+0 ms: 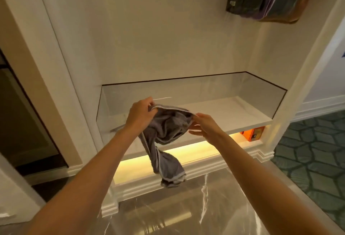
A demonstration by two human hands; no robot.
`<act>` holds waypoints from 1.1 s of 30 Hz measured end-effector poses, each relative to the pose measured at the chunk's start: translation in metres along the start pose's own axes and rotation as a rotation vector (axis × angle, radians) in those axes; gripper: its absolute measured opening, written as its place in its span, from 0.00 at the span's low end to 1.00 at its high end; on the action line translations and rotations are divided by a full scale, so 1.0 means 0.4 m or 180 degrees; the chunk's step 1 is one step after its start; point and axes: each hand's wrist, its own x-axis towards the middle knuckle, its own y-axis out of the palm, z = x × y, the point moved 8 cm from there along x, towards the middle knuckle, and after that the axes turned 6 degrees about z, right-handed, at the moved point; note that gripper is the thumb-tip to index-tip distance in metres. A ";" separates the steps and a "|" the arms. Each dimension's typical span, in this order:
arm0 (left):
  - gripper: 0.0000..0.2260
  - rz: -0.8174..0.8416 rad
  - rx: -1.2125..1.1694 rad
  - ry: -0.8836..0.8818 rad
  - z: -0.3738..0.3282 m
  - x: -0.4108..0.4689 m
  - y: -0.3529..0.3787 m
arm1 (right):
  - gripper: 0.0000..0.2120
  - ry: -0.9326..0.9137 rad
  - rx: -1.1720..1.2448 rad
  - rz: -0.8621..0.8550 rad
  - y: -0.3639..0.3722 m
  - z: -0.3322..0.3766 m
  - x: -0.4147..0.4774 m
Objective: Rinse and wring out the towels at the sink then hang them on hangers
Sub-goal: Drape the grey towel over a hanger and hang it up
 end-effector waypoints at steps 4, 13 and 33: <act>0.11 0.0261 0.1562 -0.0037 0.047 0.159 0.062 | 0.10 0.0071 0.0876 0.0142 -0.047 0.091 0.188; 0.18 -0.0102 0.1659 -0.0639 0.210 0.513 0.063 | 0.18 0.0579 -0.2652 0.1533 -0.101 0.121 0.582; 0.17 0.0496 0.2444 -0.1208 0.525 1.073 0.083 | 0.22 -0.0755 -0.3820 0.0005 -0.055 0.348 1.257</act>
